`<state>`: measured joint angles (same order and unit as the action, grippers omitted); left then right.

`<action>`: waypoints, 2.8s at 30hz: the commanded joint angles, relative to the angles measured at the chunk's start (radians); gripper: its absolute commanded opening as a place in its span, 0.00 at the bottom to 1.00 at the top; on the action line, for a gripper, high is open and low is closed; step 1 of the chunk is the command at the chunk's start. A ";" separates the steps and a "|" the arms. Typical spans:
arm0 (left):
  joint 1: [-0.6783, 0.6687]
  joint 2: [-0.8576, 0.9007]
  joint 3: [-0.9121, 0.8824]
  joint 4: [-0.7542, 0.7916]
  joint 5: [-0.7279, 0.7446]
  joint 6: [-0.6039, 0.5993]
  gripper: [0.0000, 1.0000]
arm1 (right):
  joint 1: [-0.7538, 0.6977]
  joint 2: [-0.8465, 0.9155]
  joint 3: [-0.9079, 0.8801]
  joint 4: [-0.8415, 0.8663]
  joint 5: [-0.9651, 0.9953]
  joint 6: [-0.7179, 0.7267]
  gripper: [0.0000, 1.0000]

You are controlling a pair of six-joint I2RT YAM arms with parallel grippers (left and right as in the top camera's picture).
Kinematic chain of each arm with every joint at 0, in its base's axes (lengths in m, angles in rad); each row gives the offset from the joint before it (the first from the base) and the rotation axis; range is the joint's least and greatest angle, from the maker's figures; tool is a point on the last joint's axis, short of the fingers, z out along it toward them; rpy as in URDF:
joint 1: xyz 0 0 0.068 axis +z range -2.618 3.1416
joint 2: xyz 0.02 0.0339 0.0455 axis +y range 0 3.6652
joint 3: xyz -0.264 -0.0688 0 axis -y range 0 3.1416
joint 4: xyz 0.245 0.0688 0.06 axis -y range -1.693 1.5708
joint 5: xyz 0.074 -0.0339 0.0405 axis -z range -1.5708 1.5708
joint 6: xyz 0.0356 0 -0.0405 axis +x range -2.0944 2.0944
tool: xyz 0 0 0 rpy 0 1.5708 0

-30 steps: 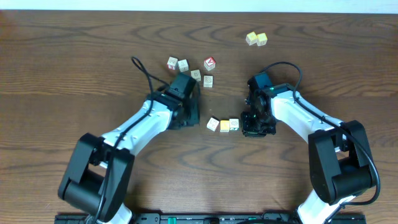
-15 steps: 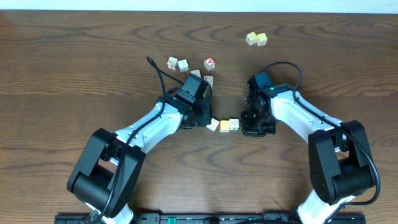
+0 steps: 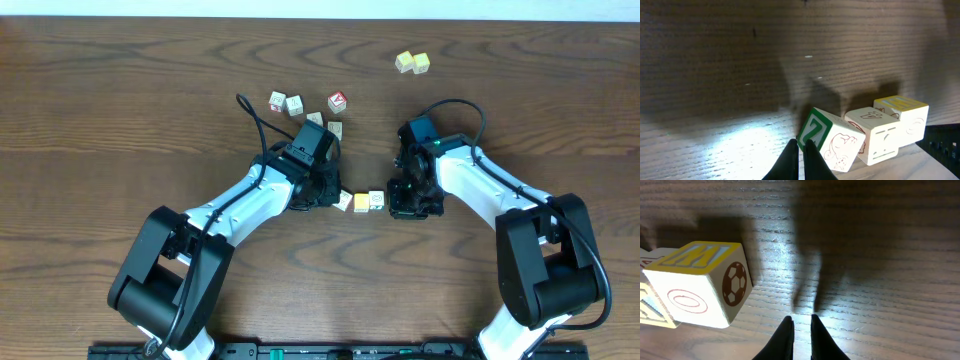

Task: Lift 3 blocks

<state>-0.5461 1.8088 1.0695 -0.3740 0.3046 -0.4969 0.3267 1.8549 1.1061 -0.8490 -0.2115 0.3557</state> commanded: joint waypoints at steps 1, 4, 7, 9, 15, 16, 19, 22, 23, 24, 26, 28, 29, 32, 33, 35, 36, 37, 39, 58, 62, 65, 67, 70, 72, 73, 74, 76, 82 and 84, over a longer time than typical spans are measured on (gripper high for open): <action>-0.003 0.010 -0.001 -0.007 0.028 -0.002 0.07 | 0.014 -0.004 0.018 0.000 0.005 0.003 0.11; -0.003 0.010 -0.001 -0.018 0.056 -0.002 0.07 | 0.014 -0.004 0.018 0.000 0.005 0.003 0.11; -0.003 0.010 -0.001 -0.026 0.074 -0.002 0.07 | 0.014 -0.004 0.018 0.000 0.005 0.003 0.11; -0.004 0.010 -0.001 -0.035 0.078 -0.001 0.07 | 0.014 -0.004 0.018 -0.001 0.005 0.003 0.11; -0.003 0.010 -0.001 -0.059 0.078 -0.002 0.07 | 0.014 -0.004 0.018 0.000 0.005 0.003 0.10; -0.003 0.010 -0.001 -0.060 0.078 -0.002 0.07 | 0.014 -0.004 0.018 0.000 0.005 0.003 0.10; -0.003 0.010 -0.001 -0.058 0.078 -0.002 0.07 | 0.014 -0.004 0.018 0.000 0.005 0.003 0.10; -0.003 0.010 -0.001 -0.055 0.086 -0.002 0.07 | 0.014 -0.004 0.018 0.000 0.004 0.003 0.10; -0.003 0.010 -0.001 -0.053 0.098 -0.002 0.07 | 0.014 -0.004 0.018 0.000 0.005 0.003 0.10; -0.003 0.010 -0.001 -0.051 0.111 -0.002 0.07 | 0.014 -0.004 0.018 0.000 0.005 0.003 0.10; -0.005 0.010 -0.001 -0.051 0.118 -0.002 0.08 | 0.014 -0.004 0.018 0.001 0.005 0.003 0.10; -0.008 0.010 -0.001 -0.051 0.119 -0.002 0.07 | 0.014 -0.004 0.018 0.000 0.005 0.005 0.09; -0.013 0.010 -0.001 -0.051 0.119 -0.002 0.07 | 0.014 -0.004 0.018 0.000 0.005 0.007 0.09; -0.018 0.010 -0.001 -0.051 0.117 0.000 0.07 | 0.014 -0.004 0.018 0.000 0.005 0.007 0.09; -0.018 0.010 -0.001 -0.051 0.113 0.006 0.07 | 0.014 -0.004 0.018 0.000 0.005 0.007 0.09; -0.015 0.010 -0.001 -0.051 0.089 0.008 0.07 | 0.014 -0.004 0.018 0.000 0.005 0.007 0.09; -0.013 0.010 0.000 -0.051 0.076 0.008 0.07 | 0.014 -0.004 0.018 0.000 0.005 0.007 0.09; -0.009 0.010 0.000 -0.051 0.066 0.012 0.07 | 0.014 -0.004 0.018 0.000 0.005 0.007 0.09; 0.005 0.009 0.000 -0.055 0.042 0.018 0.07 | 0.014 -0.004 0.018 0.003 0.005 0.007 0.09; 0.039 0.010 -0.001 0.090 -0.026 0.014 0.07 | 0.014 -0.004 0.018 0.048 0.005 0.018 0.09; 0.021 0.013 -0.019 0.077 -0.015 0.013 0.07 | 0.014 -0.004 0.018 0.049 0.005 0.018 0.09; -0.013 0.026 -0.021 0.083 0.001 0.014 0.07 | 0.014 -0.004 0.018 0.049 0.005 0.018 0.09; -0.034 0.034 -0.021 0.104 0.001 0.013 0.07 | 0.014 -0.004 0.018 0.048 0.005 0.018 0.09; -0.047 0.044 -0.021 0.116 0.000 0.013 0.07 | 0.014 -0.004 0.018 0.044 0.005 0.018 0.08; -0.047 0.050 -0.021 0.106 -0.001 0.014 0.07 | 0.014 -0.004 0.018 0.041 0.005 0.018 0.08; -0.047 0.050 -0.021 0.096 -0.004 0.014 0.07 | 0.014 -0.004 0.018 0.041 0.005 0.018 0.08; -0.046 0.050 -0.021 0.084 -0.005 0.014 0.07 | 0.014 -0.004 0.018 0.041 0.005 0.018 0.08; -0.046 0.050 -0.021 0.068 -0.005 0.014 0.07 | 0.014 -0.004 0.018 0.042 0.005 0.018 0.08; -0.039 0.047 -0.018 0.065 -0.010 0.014 0.07 | 0.014 -0.004 0.018 0.040 0.005 0.018 0.08; -0.022 0.029 -0.012 0.050 -0.010 0.014 0.07 | 0.014 -0.004 0.018 0.037 0.005 0.018 0.08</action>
<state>-0.5911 1.8462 1.0641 -0.3084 0.3008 -0.4934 0.3267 1.8549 1.1065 -0.8082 -0.2092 0.3595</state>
